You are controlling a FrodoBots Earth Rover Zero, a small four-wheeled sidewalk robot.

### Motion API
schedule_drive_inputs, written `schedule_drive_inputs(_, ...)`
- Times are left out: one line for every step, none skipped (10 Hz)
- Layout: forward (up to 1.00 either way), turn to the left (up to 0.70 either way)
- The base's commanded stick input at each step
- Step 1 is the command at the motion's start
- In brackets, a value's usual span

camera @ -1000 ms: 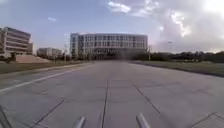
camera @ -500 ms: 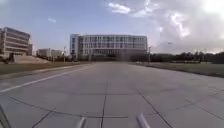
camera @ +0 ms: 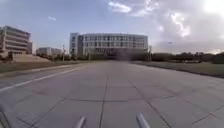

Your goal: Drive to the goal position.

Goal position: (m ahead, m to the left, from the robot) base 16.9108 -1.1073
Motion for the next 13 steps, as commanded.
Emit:
schedule_drive_inputs(0.70,0.00)
schedule_drive_inputs(0.70,0.00)
schedule_drive_inputs(0.70,0.00)
schedule_drive_inputs(0.70,0.00)
schedule_drive_inputs(0.70,0.00)
schedule_drive_inputs(0.70,0.00)
schedule_drive_inputs(0.70,0.00)
schedule_drive_inputs(0.70,0.00)
schedule_drive_inputs(0.70,0.00)
schedule_drive_inputs(0.70,0.00)
schedule_drive_inputs(0.70,0.00)
schedule_drive_inputs(0.70,0.00)
schedule_drive_inputs(0.70,0.00)
